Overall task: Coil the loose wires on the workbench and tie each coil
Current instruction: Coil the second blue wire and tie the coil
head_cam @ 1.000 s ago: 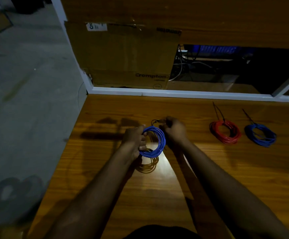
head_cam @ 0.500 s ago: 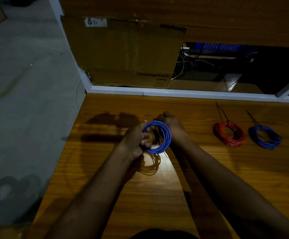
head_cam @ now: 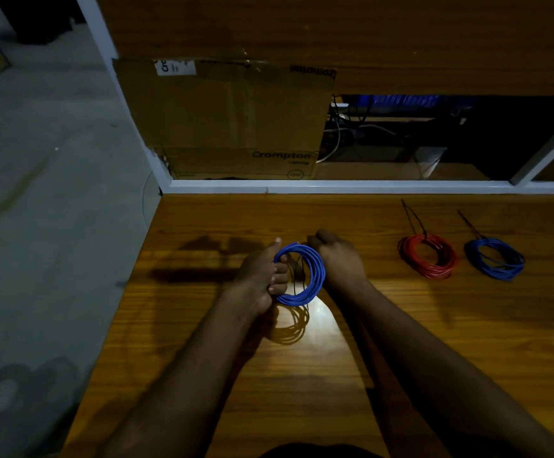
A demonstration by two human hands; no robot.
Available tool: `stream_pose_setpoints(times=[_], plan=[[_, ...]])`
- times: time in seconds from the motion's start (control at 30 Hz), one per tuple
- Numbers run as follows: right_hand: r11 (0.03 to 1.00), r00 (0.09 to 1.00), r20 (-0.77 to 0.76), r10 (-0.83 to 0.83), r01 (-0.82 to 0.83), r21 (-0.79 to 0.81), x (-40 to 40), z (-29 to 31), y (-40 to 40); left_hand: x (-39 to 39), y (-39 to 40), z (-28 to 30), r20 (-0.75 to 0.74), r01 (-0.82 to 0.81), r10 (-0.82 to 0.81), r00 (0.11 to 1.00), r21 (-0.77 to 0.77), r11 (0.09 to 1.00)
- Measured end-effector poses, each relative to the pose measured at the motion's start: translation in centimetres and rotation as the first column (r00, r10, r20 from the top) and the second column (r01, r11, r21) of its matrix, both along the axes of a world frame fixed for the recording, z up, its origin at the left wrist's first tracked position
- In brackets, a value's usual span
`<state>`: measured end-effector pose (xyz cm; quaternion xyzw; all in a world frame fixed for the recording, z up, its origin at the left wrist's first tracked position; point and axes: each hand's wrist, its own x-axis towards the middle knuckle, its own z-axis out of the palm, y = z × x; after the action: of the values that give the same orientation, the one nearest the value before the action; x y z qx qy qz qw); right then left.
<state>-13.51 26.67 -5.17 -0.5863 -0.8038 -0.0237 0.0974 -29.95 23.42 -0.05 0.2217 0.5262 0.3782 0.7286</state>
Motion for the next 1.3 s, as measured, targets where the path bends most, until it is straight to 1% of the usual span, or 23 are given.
stream_pose_setpoints(times=[0.07,0.13,0.2,0.27,0.37,0.43,0.57,0.67,0.73,0.87,0.93,1.03,1.13,1.2,1.27,1.3], plan=[[0.999,0.999,0.042,0.007,-0.009,0.049,0.3,0.0,-0.1,0.3,-0.1,0.3,-0.090,0.008,-0.006,0.996,0.024,1.000],[0.997,1.000,0.003,0.015,-0.015,0.079,1.0,0.5,-0.3,0.4,-0.2,0.4,-0.173,0.034,-0.025,0.985,0.051,0.998],[0.999,0.998,-0.057,0.028,-0.027,0.027,2.0,1.8,-0.3,0.6,-0.3,0.6,-0.216,0.061,-0.044,0.975,0.073,0.995],[0.996,0.996,-0.066,0.059,-0.063,-0.062,3.2,3.6,0.0,0.8,-0.6,0.9,-0.250,0.096,-0.069,0.966,0.096,0.991],[0.993,0.995,-0.019,0.102,-0.103,-0.060,4.7,5.6,0.8,1.4,-1.0,1.5,-0.279,0.142,-0.103,0.955,0.122,0.982],[0.992,0.994,-0.034,0.107,-0.109,-0.067,4.9,6.8,1.3,1.9,-1.3,1.8,-0.286,0.161,-0.112,0.952,0.156,0.975],[0.985,0.997,-0.039,0.061,-0.066,-0.158,4.5,9.5,2.3,2.5,-1.8,2.3,-0.328,0.181,-0.099,0.939,0.230,0.956],[0.978,0.997,-0.042,0.071,-0.078,-0.195,4.2,11.3,2.7,2.5,-1.9,2.6,-0.365,0.204,-0.098,0.926,0.265,0.943],[0.964,0.994,-0.028,0.102,-0.106,-0.243,3.9,12.5,2.7,2.4,-2.0,2.6,-0.347,0.213,-0.109,0.932,0.278,0.937],[0.895,0.981,-0.035,0.191,-0.189,-0.403,2.6,14.1,2.0,2.3,-1.9,2.6,-0.286,0.200,-0.119,0.951,0.271,0.941],[0.858,0.977,-0.048,0.208,-0.206,-0.470,2.1,14.4,1.6,2.3,-1.8,2.7,-0.271,0.202,-0.127,0.954,0.272,0.941],[0.829,0.976,-0.090,0.200,-0.217,-0.516,1.7,14.6,1.4,2.3,-1.8,2.8,-0.253,0.223,-0.151,0.956,0.285,0.932],[0.809,0.968,-0.176,0.178,-0.246,-0.534,1.9,14.7,1.1,2.4,-1.7,2.9,-0.237,0.237,-0.169,0.957,0.298,0.925],[0.811,0.952,-0.269,0.147,-0.272,-0.518,2.1,14.7,1.0,2.6,-1.7,3.1,-0.214,0.234,-0.175,0.961,0.298,0.925],[0.841,0.933,-0.341,0.118,-0.276,-0.466,2.2,14.6,0.6,2.8,-1.5,3.1,-0.184,0.220,-0.172,0.968,0.283,0.933],[0.876,0.929,-0.353,0.111,-0.260,-0.407,2.3,14.4,0.3,2.9,-1.4,3.1,-0.170,0.209,-0.166,0.971,0.273,0.939]])
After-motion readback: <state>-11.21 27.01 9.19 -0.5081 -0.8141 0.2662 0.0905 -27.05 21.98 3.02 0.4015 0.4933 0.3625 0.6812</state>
